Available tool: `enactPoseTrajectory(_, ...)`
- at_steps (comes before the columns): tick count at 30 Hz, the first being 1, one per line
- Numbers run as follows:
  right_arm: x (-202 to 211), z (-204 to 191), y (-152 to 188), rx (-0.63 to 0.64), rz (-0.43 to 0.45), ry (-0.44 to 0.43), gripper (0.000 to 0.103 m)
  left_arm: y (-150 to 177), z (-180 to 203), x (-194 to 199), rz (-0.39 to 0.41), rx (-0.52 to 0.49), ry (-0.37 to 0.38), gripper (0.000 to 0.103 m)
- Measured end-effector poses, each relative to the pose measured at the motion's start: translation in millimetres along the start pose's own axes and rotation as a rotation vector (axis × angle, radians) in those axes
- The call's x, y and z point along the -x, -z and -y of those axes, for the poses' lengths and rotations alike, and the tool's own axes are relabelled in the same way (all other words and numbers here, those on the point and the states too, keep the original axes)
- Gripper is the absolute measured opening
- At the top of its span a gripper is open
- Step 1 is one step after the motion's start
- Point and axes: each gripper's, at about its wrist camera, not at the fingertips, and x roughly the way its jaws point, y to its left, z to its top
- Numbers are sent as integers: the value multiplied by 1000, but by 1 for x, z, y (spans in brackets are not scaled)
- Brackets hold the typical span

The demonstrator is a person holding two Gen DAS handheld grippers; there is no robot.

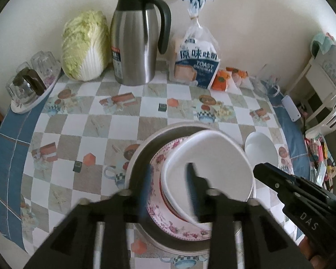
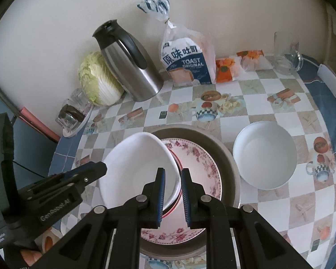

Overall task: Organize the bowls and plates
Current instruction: 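Open both tools to release the white square bowl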

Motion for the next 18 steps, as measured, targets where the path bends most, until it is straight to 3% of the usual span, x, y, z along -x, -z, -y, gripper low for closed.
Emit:
enactPoseTrajectory(2, 5, 5, -1, -7, 13, 12, 18, -2, 2, 5, 19, 9, -8, 57)
enactPoseTrajectory(5, 11, 16, -1, -10, 33, 62, 36, -4, 7, 10, 42, 23, -16, 67)
enactPoseTrajectory(7, 16, 29, -2, -24, 46, 87, 38, -6, 13, 12, 57, 30, -21, 75)
enactPoseTrajectory(9, 20, 42, -2, -39, 55, 128, 47, -8, 22, 14, 75, 25, -25, 86)
enactPoseTrajectory(12, 26, 63, -2, -62, 69, 184, 58, -10, 35, 15, 88, 5, -29, 88)
enactPoseTrajectory(18, 33, 110, 3, -133, 73, 212, 68, -13, 73, 10, 98, -73, -20, 93)
